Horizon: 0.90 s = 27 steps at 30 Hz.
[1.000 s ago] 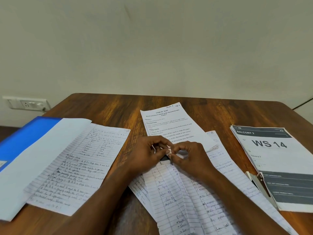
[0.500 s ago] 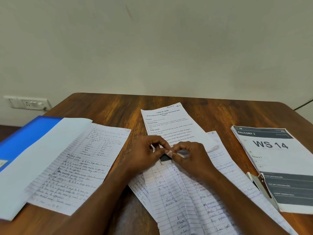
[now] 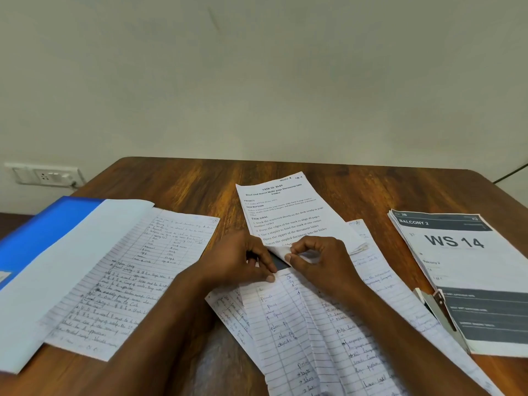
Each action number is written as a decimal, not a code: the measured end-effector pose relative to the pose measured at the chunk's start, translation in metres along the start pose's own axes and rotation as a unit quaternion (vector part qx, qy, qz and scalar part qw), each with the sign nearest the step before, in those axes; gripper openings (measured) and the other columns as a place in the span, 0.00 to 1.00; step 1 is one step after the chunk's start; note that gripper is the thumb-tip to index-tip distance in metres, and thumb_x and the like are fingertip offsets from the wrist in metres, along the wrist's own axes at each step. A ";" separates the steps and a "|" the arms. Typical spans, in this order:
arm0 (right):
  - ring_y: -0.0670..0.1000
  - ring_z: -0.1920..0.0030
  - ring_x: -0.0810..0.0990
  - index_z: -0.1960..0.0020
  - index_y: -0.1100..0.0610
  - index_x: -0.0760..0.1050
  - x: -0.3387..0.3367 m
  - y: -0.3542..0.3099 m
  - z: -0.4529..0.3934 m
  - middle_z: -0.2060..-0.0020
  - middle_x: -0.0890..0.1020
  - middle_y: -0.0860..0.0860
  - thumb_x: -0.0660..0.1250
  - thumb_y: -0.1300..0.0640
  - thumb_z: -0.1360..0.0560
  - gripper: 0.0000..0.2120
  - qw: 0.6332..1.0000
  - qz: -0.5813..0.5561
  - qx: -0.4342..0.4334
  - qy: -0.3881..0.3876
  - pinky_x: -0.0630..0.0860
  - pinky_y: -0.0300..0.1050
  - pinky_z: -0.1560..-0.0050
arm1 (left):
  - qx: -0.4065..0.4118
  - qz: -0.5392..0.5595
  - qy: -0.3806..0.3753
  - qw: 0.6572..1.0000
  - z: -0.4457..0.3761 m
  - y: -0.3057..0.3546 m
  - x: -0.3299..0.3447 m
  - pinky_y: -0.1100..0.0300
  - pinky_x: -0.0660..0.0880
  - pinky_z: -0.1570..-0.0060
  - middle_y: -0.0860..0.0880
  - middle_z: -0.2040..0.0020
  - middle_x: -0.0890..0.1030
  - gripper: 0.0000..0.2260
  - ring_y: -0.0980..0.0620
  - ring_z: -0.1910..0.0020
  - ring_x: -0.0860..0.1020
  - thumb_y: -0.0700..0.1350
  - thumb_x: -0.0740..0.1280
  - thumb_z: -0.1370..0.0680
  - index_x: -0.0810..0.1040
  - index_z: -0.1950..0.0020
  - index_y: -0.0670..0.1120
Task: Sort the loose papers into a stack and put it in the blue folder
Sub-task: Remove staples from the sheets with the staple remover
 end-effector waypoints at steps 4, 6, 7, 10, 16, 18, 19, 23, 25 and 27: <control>0.37 0.53 0.85 0.59 0.48 0.85 0.000 0.000 0.001 0.59 0.87 0.41 0.81 0.56 0.27 0.06 1.000 -0.006 0.004 -0.005 0.76 0.27 0.48 | 0.006 -0.010 -0.017 1.000 0.000 0.004 0.003 0.66 0.72 0.62 0.60 0.55 0.85 0.05 0.54 0.58 0.80 0.47 0.80 0.26 0.89 0.52 0.55; 0.37 0.52 0.85 0.59 0.47 0.85 0.000 0.000 0.001 0.59 0.87 0.41 0.81 0.56 0.27 0.07 1.000 -0.007 0.008 -0.005 0.76 0.27 0.48 | 0.006 -0.017 -0.015 1.000 0.000 0.005 0.002 0.67 0.72 0.62 0.59 0.55 0.85 0.05 0.54 0.58 0.80 0.47 0.80 0.26 0.89 0.52 0.54; 0.38 0.52 0.85 0.59 0.48 0.85 0.000 0.000 0.000 0.59 0.87 0.41 0.81 0.56 0.27 0.07 1.000 -0.008 0.010 -0.005 0.76 0.27 0.48 | 0.007 -0.023 -0.014 1.000 0.000 0.006 0.002 0.68 0.71 0.62 0.59 0.55 0.85 0.05 0.53 0.58 0.80 0.47 0.80 0.26 0.89 0.52 0.55; 0.37 0.53 0.85 0.59 0.49 0.85 0.001 0.001 0.000 0.59 0.87 0.38 0.81 0.56 0.27 0.05 1.000 -0.007 0.011 -0.005 0.76 0.27 0.48 | -0.006 -0.035 -0.015 0.999 0.000 0.004 0.004 0.64 0.73 0.62 0.60 0.55 0.85 0.04 0.54 0.57 0.80 0.48 0.79 0.26 0.88 0.53 0.56; 0.39 0.53 0.85 0.58 0.50 0.86 0.002 -0.001 0.000 0.60 0.87 0.40 0.81 0.57 0.28 0.05 1.000 -0.002 -0.003 -0.008 0.80 0.34 0.45 | -0.012 -0.013 0.018 1.000 0.000 0.004 0.001 0.61 0.75 0.61 0.59 0.54 0.84 0.04 0.56 0.57 0.80 0.46 0.77 0.23 0.85 0.52 0.55; 0.39 0.53 0.86 0.57 0.50 0.86 0.002 -0.002 0.000 0.60 0.87 0.41 0.81 0.57 0.28 0.05 1.000 0.006 -0.016 -0.013 0.82 0.40 0.44 | -0.008 -0.017 0.041 0.999 0.001 0.006 -0.002 0.63 0.74 0.63 0.59 0.54 0.83 0.04 0.57 0.57 0.79 0.45 0.76 0.22 0.85 0.51 0.55; 0.39 0.53 0.86 0.57 0.50 0.86 0.003 -0.003 0.001 0.60 0.87 0.41 0.81 0.57 0.28 0.05 1.000 0.008 -0.022 -0.018 0.83 0.42 0.44 | -0.002 -0.016 0.052 0.999 0.001 0.008 -0.003 0.63 0.73 0.63 0.59 0.55 0.83 0.04 0.57 0.58 0.79 0.45 0.75 0.22 0.84 0.50 0.55; 0.39 0.51 0.86 0.55 0.47 0.87 0.005 -0.007 0.003 0.58 0.88 0.40 0.83 0.51 0.30 0.07 0.998 -0.015 -0.026 -0.048 0.82 0.39 0.44 | 0.029 0.005 0.098 0.995 0.003 0.019 -0.008 0.68 0.72 0.61 0.61 0.56 0.84 0.07 0.58 0.59 0.81 0.41 0.73 0.20 0.85 0.50 0.53; 0.40 0.51 0.86 0.55 0.48 0.87 0.005 -0.008 0.003 0.57 0.88 0.40 0.83 0.50 0.31 0.08 0.998 -0.033 -0.019 -0.053 0.81 0.36 0.45 | 0.044 0.006 0.115 0.992 0.003 0.025 -0.008 0.70 0.72 0.59 0.61 0.57 0.85 0.06 0.58 0.57 0.82 0.40 0.72 0.20 0.85 0.50 0.52; 0.40 0.52 0.86 0.56 0.47 0.87 0.004 -0.009 0.002 0.59 0.88 0.40 0.82 0.51 0.29 0.05 0.998 -0.033 -0.034 -0.046 0.80 0.33 0.46 | 0.061 0.008 0.131 0.989 0.004 0.030 -0.007 0.70 0.73 0.58 0.60 0.57 0.86 0.06 0.57 0.56 0.83 0.40 0.73 0.20 0.86 0.49 0.51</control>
Point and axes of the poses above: each hand's wrist, its own z-axis away from the middle knuckle, its own x-axis out of the palm, y = z × x, the point moved 7 cm from there along -z, towards the middle knuckle
